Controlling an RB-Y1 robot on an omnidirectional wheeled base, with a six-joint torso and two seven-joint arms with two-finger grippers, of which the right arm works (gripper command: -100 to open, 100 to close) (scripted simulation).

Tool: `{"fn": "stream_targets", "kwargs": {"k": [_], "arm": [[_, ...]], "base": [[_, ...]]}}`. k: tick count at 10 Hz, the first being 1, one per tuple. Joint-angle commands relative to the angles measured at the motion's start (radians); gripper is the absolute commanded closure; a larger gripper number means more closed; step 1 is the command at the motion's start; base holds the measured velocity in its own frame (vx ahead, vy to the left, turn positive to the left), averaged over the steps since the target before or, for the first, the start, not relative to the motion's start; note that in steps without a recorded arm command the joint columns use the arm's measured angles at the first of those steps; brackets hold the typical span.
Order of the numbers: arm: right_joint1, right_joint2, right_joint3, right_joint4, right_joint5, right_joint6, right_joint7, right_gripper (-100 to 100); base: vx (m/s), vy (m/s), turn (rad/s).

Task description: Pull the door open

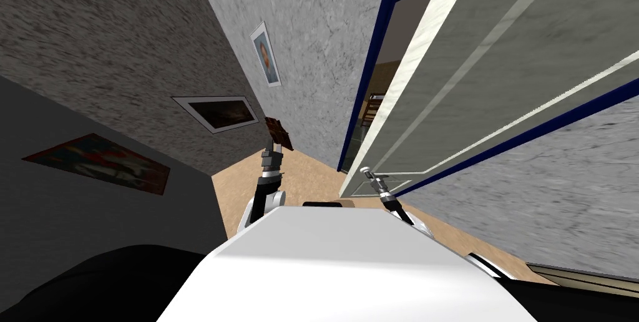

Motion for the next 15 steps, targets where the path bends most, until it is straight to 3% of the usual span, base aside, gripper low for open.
{"fn": "stream_targets", "kwargs": {"k": [1, 2, 3, 4, 10, 13, 15], "arm": [[0.018, -0.016, 0.018, -0.007, -0.001, -0.027, -0.011, 100], [0.027, -0.027, 0.028, -0.006, -0.003, -0.044, -0.019, 100], [0.018, -0.016, 0.024, -0.003, -0.002, -0.031, -0.014, 100], [0.047, -0.033, 0.052, -0.013, 0.007, -0.075, -0.02, 100], [0.126, -0.088, 0.126, -0.045, 0.03, -0.198, -0.032, 100], [0.16, -0.111, 0.159, -0.059, 0.039, -0.251, -0.037, 100], [0.173, -0.121, 0.171, -0.064, 0.043, -0.272, -0.039, 100]], "base": [[-0.188, -0.115, 0.148], [-0.19, -0.114, 0.132], [-0.087, -0.045, 0.034], [-0.057, -0.044, -0.048], [-0.059, -0.07, -0.036], [-0.061, -0.042, 0.042], [-0.027, -0.017, 0.037]]}}
